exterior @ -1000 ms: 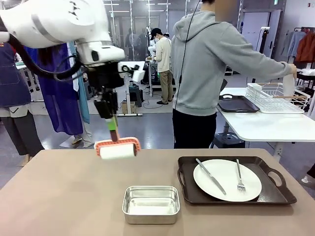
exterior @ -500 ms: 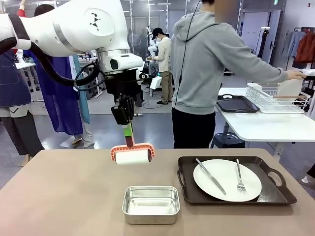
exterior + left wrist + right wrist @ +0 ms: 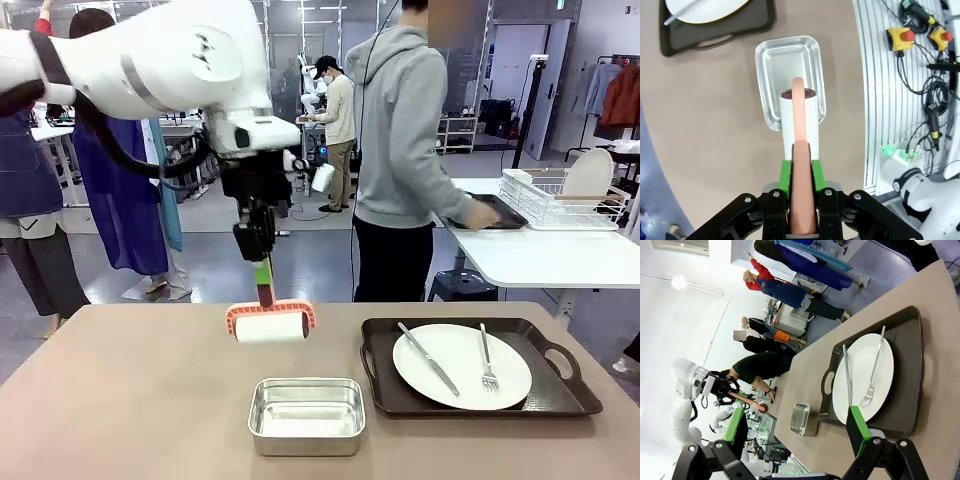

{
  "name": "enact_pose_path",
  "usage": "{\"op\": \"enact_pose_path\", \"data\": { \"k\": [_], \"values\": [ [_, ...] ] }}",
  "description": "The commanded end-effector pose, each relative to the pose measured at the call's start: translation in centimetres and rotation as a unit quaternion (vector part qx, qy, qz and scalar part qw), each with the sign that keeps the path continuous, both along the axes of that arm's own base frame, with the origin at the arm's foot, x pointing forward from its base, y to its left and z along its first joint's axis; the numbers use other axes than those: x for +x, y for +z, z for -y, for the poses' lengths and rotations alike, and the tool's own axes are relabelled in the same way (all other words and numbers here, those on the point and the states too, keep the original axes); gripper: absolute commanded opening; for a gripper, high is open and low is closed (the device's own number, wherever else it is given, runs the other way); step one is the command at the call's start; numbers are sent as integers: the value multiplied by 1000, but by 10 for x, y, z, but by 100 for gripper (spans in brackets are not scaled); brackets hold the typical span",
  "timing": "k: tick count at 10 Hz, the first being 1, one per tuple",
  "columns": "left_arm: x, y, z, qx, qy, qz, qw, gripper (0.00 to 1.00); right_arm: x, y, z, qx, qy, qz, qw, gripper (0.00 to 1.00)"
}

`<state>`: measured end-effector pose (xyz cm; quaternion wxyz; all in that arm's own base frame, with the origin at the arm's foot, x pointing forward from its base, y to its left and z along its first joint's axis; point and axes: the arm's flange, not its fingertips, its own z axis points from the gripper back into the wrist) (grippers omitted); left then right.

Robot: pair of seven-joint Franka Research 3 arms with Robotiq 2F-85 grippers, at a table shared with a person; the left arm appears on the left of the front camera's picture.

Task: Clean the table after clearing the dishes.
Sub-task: Place the Lint Roller back on top of the Airtight Container.

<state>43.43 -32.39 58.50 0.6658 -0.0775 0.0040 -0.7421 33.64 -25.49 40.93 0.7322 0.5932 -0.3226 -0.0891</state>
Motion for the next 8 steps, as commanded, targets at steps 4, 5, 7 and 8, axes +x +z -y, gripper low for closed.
{"op": "enact_pose_path", "data": {
  "k": [4, 5, 7, 8],
  "values": [
    [26, -56, 57, 51, 26, -97, 994, 21, -1, 4, -1, 2, -2, 0, 1000, 100],
    [35, -70, 63, 66, 33, -99, 992, 21, -1, 4, -1, 2, -2, 0, 1000, 100],
    [51, -91, 74, 41, 12, -90, 995, 21, -1, 4, -1, 2, -2, 0, 1000, 100],
    [60, -107, 80, 73, 20, -95, 993, 21, -1, 4, -1, 2, -2, 0, 1000, 100]
  ]
}}
